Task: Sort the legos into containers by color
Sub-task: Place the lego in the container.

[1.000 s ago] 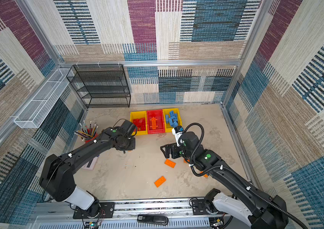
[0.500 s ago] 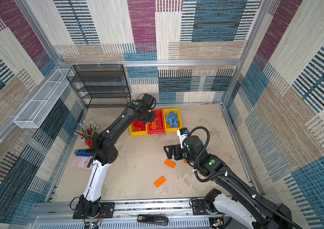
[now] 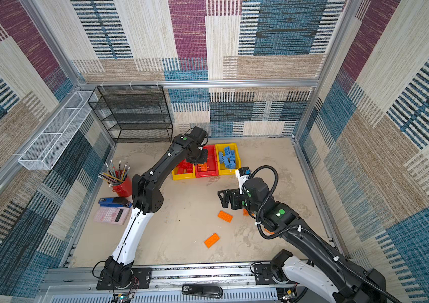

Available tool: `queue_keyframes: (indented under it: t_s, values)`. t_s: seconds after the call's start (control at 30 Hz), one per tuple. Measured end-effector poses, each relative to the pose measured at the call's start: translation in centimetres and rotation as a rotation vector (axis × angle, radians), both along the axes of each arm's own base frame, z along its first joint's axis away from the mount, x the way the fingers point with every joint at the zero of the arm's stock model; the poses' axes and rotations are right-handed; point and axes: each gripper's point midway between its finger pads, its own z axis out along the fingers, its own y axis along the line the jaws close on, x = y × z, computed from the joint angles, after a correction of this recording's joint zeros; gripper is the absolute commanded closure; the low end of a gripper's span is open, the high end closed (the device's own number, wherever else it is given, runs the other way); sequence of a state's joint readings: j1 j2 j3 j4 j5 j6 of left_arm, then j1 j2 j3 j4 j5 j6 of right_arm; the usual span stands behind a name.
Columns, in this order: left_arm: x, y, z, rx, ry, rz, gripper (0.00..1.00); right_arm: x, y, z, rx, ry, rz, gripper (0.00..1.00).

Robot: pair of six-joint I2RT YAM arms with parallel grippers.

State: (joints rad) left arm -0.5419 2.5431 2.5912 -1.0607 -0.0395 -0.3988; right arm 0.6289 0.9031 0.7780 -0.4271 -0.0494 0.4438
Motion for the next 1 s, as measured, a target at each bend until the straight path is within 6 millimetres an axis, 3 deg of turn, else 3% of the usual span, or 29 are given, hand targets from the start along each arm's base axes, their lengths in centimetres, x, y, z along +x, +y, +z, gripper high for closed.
queue_keyframes:
  t_s: [0.07,0.1,0.23,0.4,0.53,0.73,0.83,1.0]
  values:
    - [0.3,-0.4,-0.2,-0.012,-0.008,-0.005,0.83,0.0,0.0,0.1,0.001,-0.002,-0.001,0.01]
    - [0.4,-0.7,-0.4,-0.026,-0.004,-0.011,0.76,0.1,-0.1,0.2,0.001,-0.002,-0.008,0.01]
    - [1.0,-0.9,-0.3,-0.042,-0.025,-0.007,0.32,0.0,-0.2,0.4,0.005,-0.002,-0.011,0.01]
    - [1.2,-1.7,0.7,-0.086,-0.048,-0.022,0.11,-0.2,-0.5,0.4,0.009,0.010,-0.028,0.01]
    - [0.5,-2.0,2.6,-0.121,-0.072,-0.039,0.08,-0.2,-0.7,0.1,-0.002,0.020,-0.034,0.01]
    - [-1.9,-1.7,6.8,-0.170,-0.127,-0.065,0.06,-0.3,-0.2,-1.4,-0.018,0.066,-0.012,0.02]
    - [-4.5,-0.7,8.0,-0.177,-0.142,-0.074,0.06,-0.3,0.3,-3.2,-0.038,0.120,0.004,0.07]
    - [-10.2,2.9,9.3,-0.202,-0.180,-0.053,0.01,-0.5,0.9,-6.9,-0.079,0.223,0.024,0.12]
